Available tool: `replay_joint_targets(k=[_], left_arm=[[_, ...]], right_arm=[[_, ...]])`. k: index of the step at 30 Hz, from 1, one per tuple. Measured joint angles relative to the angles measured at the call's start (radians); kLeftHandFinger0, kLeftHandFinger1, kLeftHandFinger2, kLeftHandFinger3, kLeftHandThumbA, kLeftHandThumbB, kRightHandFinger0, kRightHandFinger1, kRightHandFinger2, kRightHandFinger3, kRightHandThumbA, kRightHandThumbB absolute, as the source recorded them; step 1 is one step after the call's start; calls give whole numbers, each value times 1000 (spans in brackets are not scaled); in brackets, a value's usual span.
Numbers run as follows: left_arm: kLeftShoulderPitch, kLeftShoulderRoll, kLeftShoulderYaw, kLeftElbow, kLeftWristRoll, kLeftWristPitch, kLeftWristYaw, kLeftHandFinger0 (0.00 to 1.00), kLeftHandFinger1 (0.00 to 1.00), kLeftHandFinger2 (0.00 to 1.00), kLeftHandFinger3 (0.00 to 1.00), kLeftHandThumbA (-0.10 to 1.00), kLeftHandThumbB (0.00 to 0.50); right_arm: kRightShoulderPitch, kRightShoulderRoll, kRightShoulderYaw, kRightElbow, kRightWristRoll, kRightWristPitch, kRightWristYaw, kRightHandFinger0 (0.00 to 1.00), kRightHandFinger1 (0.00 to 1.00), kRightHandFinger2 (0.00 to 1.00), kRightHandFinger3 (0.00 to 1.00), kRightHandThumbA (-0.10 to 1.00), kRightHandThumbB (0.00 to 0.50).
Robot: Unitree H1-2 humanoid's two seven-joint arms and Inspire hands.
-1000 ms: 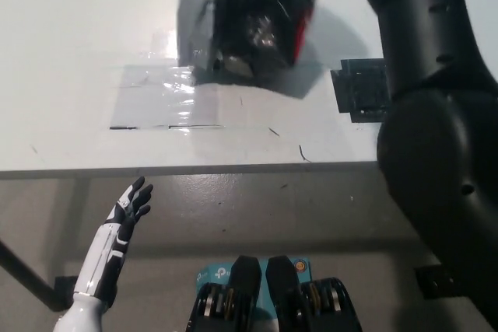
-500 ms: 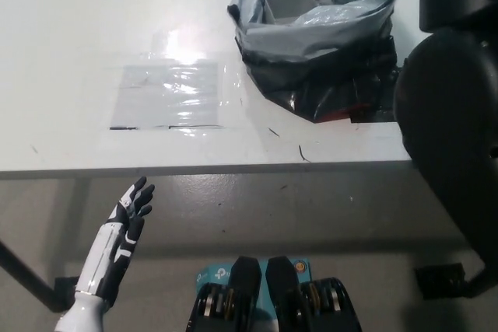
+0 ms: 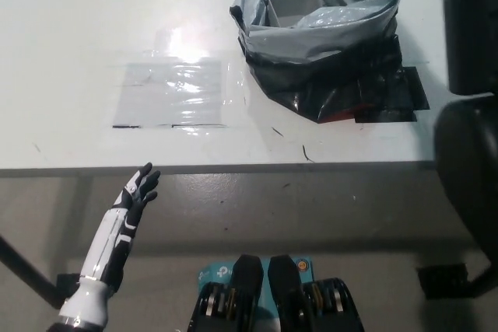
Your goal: Use the right hand to pick up a small rectangular container and put it into a plastic bag and lift the bag
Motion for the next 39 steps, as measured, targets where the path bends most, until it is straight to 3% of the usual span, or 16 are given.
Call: replay_joint_targets(k=[2, 5, 6, 10, 14, 17, 19, 20, 22, 25, 26, 29, 31, 34, 35, 39], left_arm=[[-10, 0, 0, 2, 0, 0, 0, 1000, 1000, 1000, 1000, 1000, 177], [-37, 0, 0, 8, 0, 1, 0, 1000, 1000, 1000, 1000, 1000, 175], [-43, 0, 0, 9, 0, 1, 0, 1000, 1000, 1000, 1000, 1000, 167], [-71, 0, 1, 14, 0, 4, 0, 1000, 1000, 1000, 1000, 1000, 159], [-95, 0, 1, 22, 0, 9, 0, 1000, 1000, 1000, 1000, 1000, 149], [-110, 0, 2, 29, 0, 14, 0, 1000, 1000, 1000, 1000, 1000, 137], [-121, 0, 1, 34, 0, 17, 0, 1000, 1000, 1000, 1000, 1000, 138], [-126, 0, 2, 36, 0, 19, 0, 1000, 1000, 1000, 1000, 1000, 132], [-138, 0, 1, 39, 0, 21, 0, 1000, 1000, 1000, 1000, 1000, 139], [-156, -1, 1, 41, 0, 24, 0, 1000, 1000, 1000, 1000, 1000, 157], [-160, 0, 2, 41, 0, 26, 0, 1000, 1000, 1000, 1000, 1000, 158], [-171, -1, 2, 41, 0, 32, 0, 1000, 1000, 1000, 1000, 1000, 156], [-173, -1, 1, 41, 0, 33, 0, 1000, 1000, 1000, 1000, 1000, 154], [-175, -2, 1, 41, 0, 34, 0, 1000, 1000, 1000, 1000, 1000, 166], [-175, -1, 1, 41, 0, 34, 0, 1000, 1000, 1000, 1000, 1000, 181], [-172, -1, 1, 41, 0, 34, 0, 1000, 1000, 1000, 1000, 1000, 195]], right_arm=[[26, -22, 20, -45, -19, 0, 6, 1000, 1000, 1000, 1000, 975, 328], [97, -73, 46, -144, -55, 0, 15, 1000, 1000, 1000, 1000, 891, 292], [119, -88, 49, -172, -62, 1, 17, 1000, 1000, 1000, 1000, 916, 258], [229, -154, 50, -283, -93, 2, 24, 1000, 1000, 1000, 1000, 886, 246], [354, -221, 40, -386, -117, 3, 29, 1000, 1000, 1000, 1000, 928, 207], [453, -264, 15, -463, -131, 3, 30, 1000, 1000, 1000, 1000, 930, 245], [515, -283, -4, -510, -142, 3, 30, 1000, 1000, 1000, 1000, 932, 242], [560, -295, -17, -541, -147, 2, 29, 1000, 1000, 1000, 1000, 997, 262], [633, -305, -40, -599, -161, -2, 29, 1000, 1000, 1000, 1000, 1000, 293], [755, -306, -67, -696, -191, -19, 29, 1000, 1000, 1000, 1000, 927, 335], [787, -304, -70, -721, -199, -25, 29, 1000, 1000, 1000, 1000, 951, 385], [905, -273, -69, -824, -235, -62, 28, 1000, 1000, 1000, 1000, 1000, 336], [960, -238, -57, -864, -252, -81, 28, 1000, 1000, 1000, 1000, 1000, 354], [1044, -177, -21, -903, -280, -122, 28, 1000, 1000, 1000, 1000, 1000, 259], [1093, -144, 8, -909, -300, -146, 29, 1000, 1000, 1000, 1000, 1000, 317], [1186, -82, 81, -903, -359, -198, 25, 1000, 1000, 1000, 1000, 1000, 312]])
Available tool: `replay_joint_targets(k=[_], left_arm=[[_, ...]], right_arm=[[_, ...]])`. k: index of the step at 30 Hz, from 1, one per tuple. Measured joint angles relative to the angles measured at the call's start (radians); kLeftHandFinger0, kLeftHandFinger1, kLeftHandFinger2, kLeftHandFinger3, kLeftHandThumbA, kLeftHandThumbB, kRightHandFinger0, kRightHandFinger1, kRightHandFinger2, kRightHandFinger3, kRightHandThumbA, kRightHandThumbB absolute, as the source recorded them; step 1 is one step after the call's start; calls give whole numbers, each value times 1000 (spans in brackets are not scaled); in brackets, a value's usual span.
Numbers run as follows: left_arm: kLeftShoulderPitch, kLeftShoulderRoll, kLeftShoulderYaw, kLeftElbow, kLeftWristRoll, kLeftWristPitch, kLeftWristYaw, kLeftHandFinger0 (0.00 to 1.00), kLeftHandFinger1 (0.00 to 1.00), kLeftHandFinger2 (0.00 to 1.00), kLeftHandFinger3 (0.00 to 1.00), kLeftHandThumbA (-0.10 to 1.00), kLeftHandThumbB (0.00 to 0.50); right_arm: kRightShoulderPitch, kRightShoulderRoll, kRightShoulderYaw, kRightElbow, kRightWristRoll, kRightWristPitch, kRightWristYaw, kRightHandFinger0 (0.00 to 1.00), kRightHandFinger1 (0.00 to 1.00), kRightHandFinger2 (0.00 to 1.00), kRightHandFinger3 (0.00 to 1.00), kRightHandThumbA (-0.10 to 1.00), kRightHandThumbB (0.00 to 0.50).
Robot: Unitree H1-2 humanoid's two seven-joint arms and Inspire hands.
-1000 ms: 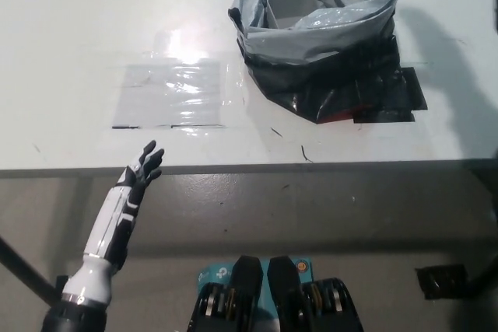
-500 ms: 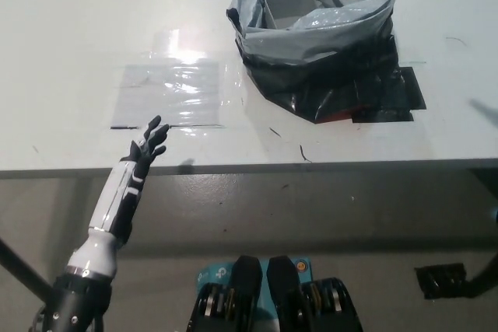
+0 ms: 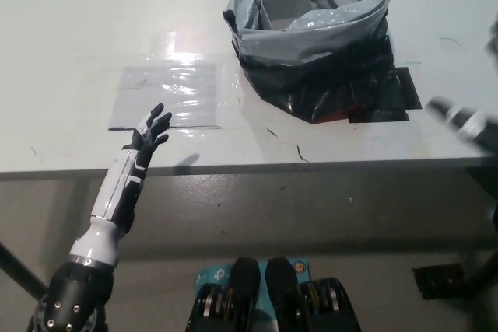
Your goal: Use the right hand to pick up a small rectangular container and put it into a plastic bag and lift the bag
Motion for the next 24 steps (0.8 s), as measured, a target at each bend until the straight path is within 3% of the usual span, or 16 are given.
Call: replay_joint_targets(k=[1, 8, 10, 17, 20, 24], left_arm=[[1, 0, 0, 0, 0, 0, 0, 1000, 1000, 1000, 1000, 1000, 196], [44, 0, -2, 0, 0, 0, 0, 1000, 1000, 1000, 1000, 1000, 223], [67, 0, -4, 0, 0, -1, 0, 1000, 1000, 1000, 1000, 1000, 218], [157, 0, -20, -2, 0, -6, 0, 1000, 1000, 1000, 1000, 996, 251], [208, 0, -25, -2, 0, -6, 0, 1000, 1000, 1000, 1000, 990, 262], [236, 1, -26, -2, 0, -8, 0, 1000, 1000, 1000, 1000, 977, 245]], right_arm=[[18, 9, 19, 6, -15, -12, -1, 1000, 1000, 1000, 1000, 1000, 263], [139, 52, 132, 135, -107, -107, -11, 1000, 1000, 1000, 1000, 1000, 205], [179, 57, 162, 191, -136, -142, -12, 1000, 1000, 1000, 1000, 956, 178], [283, 58, 228, 275, -212, -237, -13, 1000, 1000, 1000, 1000, 962, 200], [327, 58, 259, 295, -253, -284, -14, 1000, 1000, 1000, 1000, 962, 147], [345, 58, 280, 305, -290, -331, -14, 1000, 1000, 1000, 1000, 963, 164]])
